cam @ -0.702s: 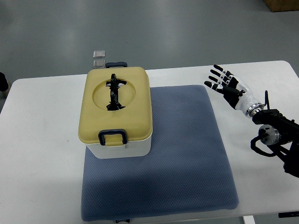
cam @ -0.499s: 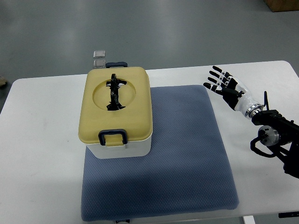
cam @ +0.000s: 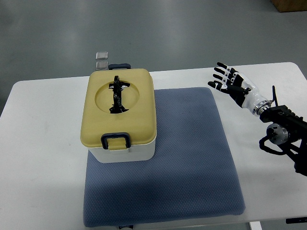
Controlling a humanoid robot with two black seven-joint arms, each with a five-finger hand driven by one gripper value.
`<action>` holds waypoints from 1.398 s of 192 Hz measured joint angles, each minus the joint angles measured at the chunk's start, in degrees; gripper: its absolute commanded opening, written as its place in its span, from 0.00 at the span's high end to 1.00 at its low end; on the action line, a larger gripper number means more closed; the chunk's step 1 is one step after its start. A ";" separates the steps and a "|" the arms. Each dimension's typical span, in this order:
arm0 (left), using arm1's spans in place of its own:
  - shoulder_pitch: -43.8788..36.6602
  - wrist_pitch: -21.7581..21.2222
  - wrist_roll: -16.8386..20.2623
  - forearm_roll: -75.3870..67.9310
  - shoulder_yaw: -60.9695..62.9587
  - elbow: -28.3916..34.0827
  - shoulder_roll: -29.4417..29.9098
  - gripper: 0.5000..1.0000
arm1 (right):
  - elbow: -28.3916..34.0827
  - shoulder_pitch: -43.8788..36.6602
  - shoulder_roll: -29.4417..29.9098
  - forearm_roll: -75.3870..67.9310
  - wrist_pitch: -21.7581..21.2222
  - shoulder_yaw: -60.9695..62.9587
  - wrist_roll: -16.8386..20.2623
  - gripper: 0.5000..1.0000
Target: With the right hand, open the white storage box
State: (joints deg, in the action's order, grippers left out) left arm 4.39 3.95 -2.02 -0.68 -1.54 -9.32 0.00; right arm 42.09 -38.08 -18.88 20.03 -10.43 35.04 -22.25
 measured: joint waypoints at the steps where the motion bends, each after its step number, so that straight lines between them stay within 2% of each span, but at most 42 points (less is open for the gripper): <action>1: 0.00 0.00 0.00 0.00 0.00 0.00 0.00 0.00 | 0.01 -0.03 -0.01 0.25 0.00 0.00 0.00 0.17; 89: 0.00 0.01 0.00 -0.04 0.06 0.03 0.00 0.00 | 5.03 -9.38 -4.32 29.19 0.39 0.34 -0.41 0.17; 158: 0.00 0.01 0.00 -0.04 0.05 0.13 0.00 0.00 | 10.57 -18.35 -5.87 53.49 1.17 -0.33 -3.48 0.17; 235: 0.00 -0.02 0.00 -0.02 0.05 0.23 0.00 0.00 | 16.03 -31.03 -6.27 58.22 2.56 -11.53 -6.16 0.19; 269: 0.00 -0.02 0.00 -0.02 0.05 0.26 0.00 0.00 | 16.38 -35.69 -5.73 60.94 2.61 -16.85 -6.70 0.24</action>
State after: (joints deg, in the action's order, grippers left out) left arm 4.39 3.93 -2.02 -0.70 -1.49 -9.05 0.00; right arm 58.47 -73.78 -24.61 80.97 -7.82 18.19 -28.95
